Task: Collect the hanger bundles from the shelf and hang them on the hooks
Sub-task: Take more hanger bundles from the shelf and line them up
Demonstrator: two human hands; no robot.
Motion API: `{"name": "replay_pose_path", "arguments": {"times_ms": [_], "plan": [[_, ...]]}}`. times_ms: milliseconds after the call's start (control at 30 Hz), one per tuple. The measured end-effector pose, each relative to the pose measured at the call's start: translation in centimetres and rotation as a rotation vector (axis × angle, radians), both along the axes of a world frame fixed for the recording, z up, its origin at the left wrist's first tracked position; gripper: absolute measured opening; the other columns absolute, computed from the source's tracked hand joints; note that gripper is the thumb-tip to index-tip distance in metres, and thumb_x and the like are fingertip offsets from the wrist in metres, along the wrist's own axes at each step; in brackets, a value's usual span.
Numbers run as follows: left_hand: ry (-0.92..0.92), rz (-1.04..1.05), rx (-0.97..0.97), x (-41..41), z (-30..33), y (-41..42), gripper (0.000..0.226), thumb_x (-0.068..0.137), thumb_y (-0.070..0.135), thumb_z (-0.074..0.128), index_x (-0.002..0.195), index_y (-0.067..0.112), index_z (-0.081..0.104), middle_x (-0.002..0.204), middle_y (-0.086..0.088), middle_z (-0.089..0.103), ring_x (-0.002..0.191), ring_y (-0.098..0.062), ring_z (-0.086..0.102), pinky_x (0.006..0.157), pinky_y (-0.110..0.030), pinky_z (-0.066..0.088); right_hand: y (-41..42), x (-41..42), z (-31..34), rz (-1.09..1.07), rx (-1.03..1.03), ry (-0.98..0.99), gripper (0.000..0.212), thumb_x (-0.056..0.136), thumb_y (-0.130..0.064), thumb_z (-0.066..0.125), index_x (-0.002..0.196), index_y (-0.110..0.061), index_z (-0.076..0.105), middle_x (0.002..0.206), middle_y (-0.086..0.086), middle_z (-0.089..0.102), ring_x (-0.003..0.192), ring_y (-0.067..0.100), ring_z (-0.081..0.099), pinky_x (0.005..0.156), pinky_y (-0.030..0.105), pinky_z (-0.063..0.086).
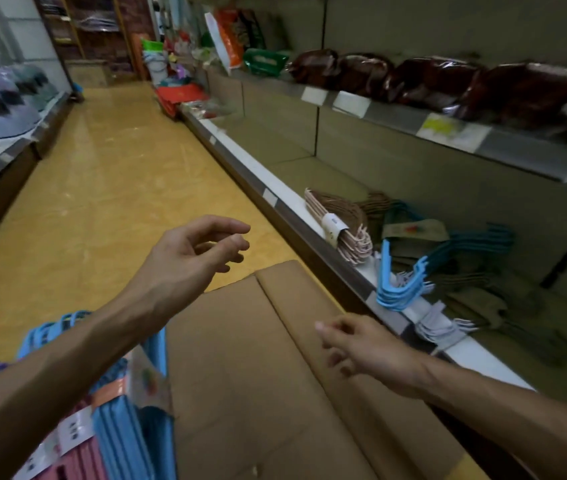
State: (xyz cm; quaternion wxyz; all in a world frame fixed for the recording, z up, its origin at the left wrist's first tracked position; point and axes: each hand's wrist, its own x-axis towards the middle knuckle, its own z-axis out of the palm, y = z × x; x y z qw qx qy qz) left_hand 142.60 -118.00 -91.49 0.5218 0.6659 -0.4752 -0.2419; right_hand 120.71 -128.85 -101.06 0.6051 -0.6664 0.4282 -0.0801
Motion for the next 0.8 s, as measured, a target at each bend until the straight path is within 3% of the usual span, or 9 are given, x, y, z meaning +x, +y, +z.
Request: {"name": "replay_pose_path", "arguments": {"times_ms": [100,167,233,367,533,667,733,800], "plan": [[0.001,-0.042,0.004,-1.6,-0.4,-1.9,0.017,0.095,0.021,0.062,0.110,0.025,0.070,0.100,0.002,0.074,0.092,-0.010,0.071,0.087,-0.033,0.058,-2.1,-2.8,0.1,-0.226,0.170,-0.049,0.042,0.093,-0.041,0.063,0.117,-0.007,0.059,0.107,0.016,0.061,0.085,0.021,0.059,0.067,0.029,0.053],[0.000,-0.071,0.000,-2.7,-0.7,-3.2,0.018,0.095,0.022,0.062,0.111,0.026,0.069,0.100,0.003,0.074,0.092,-0.009,0.071,0.086,-0.033,0.058,-3.0,-4.2,0.1,-0.344,0.266,-0.091,0.045,0.093,-0.040,0.064,0.122,-0.007,0.056,0.112,0.019,0.061,0.095,0.027,0.065,0.067,0.030,0.055],[0.004,-0.094,-0.007,-3.9,-0.9,-4.6,0.018,0.095,0.023,0.062,0.111,0.027,0.069,0.101,0.004,0.073,0.092,-0.009,0.070,0.084,-0.032,0.058,-3.9,-5.3,-0.1,-0.461,0.370,-0.159,0.049,0.092,-0.038,0.066,0.128,-0.009,0.051,0.123,0.025,0.056,0.111,0.034,0.062,0.079,0.034,0.057],[0.033,-0.133,-0.019,-6.6,-1.4,-7.6,0.017,0.094,0.024,0.063,0.109,0.029,0.069,0.102,0.005,0.072,0.093,-0.009,0.069,0.082,-0.031,0.058,-6.5,-6.4,-0.3,-0.668,0.543,-0.376,0.065,0.090,-0.036,0.070,0.142,-0.011,0.041,0.131,0.028,0.052,0.118,0.038,0.058,0.102,0.051,0.049],[0.058,-0.185,-0.032,-9.7,-2.0,-10.7,0.017,0.094,0.022,0.064,0.109,0.028,0.070,0.103,0.006,0.072,0.095,-0.009,0.068,0.076,-0.025,0.056,-9.3,-5.8,0.3,-0.770,0.598,-0.525,0.043,0.092,-0.029,0.068,0.128,-0.012,0.054,0.125,0.024,0.062,0.107,0.042,0.066,0.097,0.060,0.050],[0.091,-0.216,-0.019,-10.9,-2.5,-11.6,0.017,0.094,0.023,0.064,0.110,0.026,0.069,0.102,0.002,0.071,0.091,-0.012,0.070,0.076,-0.028,0.058,-10.4,-4.3,0.7,-0.837,0.585,-0.447,0.029,0.090,-0.026,0.072,0.111,-0.010,0.061,0.107,0.020,0.067,0.101,0.034,0.066,0.092,0.049,0.053],[0.101,-0.220,-0.009,-11.0,-2.7,-11.5,0.017,0.095,0.023,0.063,0.111,0.026,0.068,0.103,0.003,0.071,0.088,-0.012,0.071,0.073,-0.026,0.059,-10.8,-3.8,0.8,-0.862,0.576,-0.385,0.024,0.092,-0.021,0.066,0.113,-0.010,0.060,0.106,0.019,0.065,0.096,0.030,0.064,0.084,0.044,0.054],[0.098,-0.227,-0.003,-10.8,-2.9,-11.2,0.017,0.096,0.021,0.061,0.111,0.026,0.067,0.104,0.002,0.071,0.086,-0.014,0.072,0.074,-0.028,0.060,-11.2,-3.6,0.8,-0.889,0.562,-0.357,0.019,0.093,-0.011,0.054,0.112,-0.008,0.057,0.110,0.022,0.060,0.097,0.033,0.062,0.082,0.048,0.055]]}}
